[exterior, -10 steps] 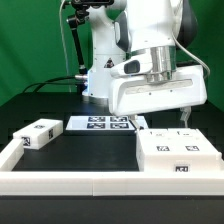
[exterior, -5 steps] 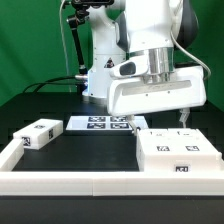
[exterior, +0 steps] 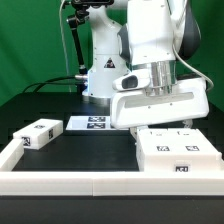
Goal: Assemble cabinet
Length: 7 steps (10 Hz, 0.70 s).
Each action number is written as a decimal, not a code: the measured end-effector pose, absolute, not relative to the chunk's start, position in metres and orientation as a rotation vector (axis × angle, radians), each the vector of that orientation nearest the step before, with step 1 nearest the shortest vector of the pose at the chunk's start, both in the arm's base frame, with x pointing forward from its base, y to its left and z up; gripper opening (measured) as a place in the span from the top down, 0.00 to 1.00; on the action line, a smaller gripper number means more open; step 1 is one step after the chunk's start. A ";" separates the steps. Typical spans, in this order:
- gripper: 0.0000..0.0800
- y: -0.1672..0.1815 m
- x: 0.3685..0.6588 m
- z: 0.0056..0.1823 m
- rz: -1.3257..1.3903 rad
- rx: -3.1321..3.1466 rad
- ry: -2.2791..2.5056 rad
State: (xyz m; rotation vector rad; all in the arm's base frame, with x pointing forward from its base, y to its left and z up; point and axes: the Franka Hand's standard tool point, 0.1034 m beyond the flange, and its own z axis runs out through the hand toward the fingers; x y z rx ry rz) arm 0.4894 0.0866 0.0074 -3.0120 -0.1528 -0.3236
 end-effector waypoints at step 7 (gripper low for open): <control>0.51 0.090 0.500 0.005 -0.391 -3.002 -0.221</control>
Offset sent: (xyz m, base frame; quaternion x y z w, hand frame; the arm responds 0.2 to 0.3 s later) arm 0.0135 -0.0061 -0.0125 -0.0197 0.0361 -0.0243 0.9989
